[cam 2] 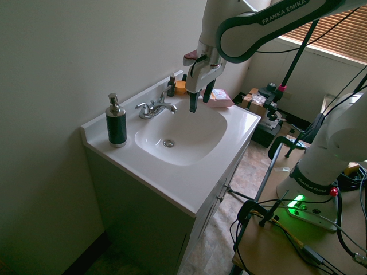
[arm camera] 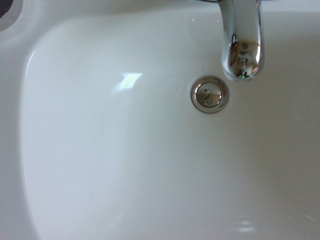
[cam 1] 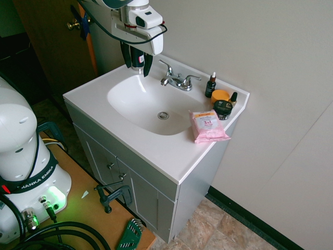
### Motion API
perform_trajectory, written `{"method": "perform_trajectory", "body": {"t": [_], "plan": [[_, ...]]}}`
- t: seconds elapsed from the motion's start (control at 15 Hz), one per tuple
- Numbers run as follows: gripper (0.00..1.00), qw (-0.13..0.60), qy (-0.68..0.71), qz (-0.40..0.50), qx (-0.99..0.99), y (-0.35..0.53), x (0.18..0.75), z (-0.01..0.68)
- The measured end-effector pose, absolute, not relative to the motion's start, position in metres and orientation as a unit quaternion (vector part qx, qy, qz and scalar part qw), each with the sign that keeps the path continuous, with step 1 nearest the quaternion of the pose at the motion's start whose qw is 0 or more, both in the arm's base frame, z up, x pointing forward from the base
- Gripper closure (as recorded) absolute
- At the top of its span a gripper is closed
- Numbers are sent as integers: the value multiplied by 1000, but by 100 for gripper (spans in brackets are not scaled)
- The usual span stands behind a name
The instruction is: Push the sanitizer
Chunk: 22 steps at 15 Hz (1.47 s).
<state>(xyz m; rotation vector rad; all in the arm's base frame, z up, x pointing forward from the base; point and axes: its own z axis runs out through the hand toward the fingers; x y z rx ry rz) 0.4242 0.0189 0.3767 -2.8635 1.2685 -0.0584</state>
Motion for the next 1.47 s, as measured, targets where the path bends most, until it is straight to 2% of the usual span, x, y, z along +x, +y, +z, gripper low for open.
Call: {"method": "perform_trajectory", "body": {"t": [0.27,0.47,0.53,1.0,1.47], "plan": [[0,14,396,-31,-917,27,433,391],[0,25,374,-58,-925,63,470,441],[100,27,366,-62,-928,79,485,455],[100,21,327,-65,-943,178,585,488],[100,7,311,-52,-949,221,615,469]]}}
